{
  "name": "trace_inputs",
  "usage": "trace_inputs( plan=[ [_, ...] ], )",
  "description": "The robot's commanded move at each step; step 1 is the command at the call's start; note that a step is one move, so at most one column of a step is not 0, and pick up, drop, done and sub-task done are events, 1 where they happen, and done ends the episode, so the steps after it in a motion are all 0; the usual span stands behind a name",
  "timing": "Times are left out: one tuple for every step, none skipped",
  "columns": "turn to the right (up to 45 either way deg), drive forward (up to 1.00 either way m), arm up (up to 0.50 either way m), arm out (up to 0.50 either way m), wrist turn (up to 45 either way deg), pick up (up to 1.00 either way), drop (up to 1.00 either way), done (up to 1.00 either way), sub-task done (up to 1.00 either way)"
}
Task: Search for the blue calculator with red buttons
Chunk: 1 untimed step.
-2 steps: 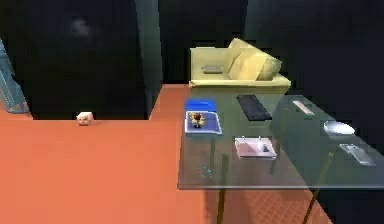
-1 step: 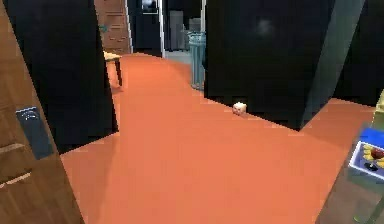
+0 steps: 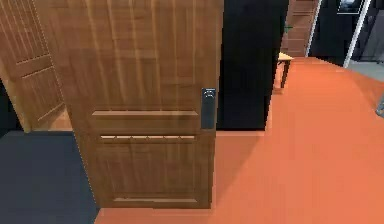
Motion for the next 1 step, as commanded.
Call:
trace_inputs(
  plan=[
    [-45.0, 0.0, 0.0, 0.0, 0.0, 0.0, 0.0, 0.0, 0.0]
  ],
)
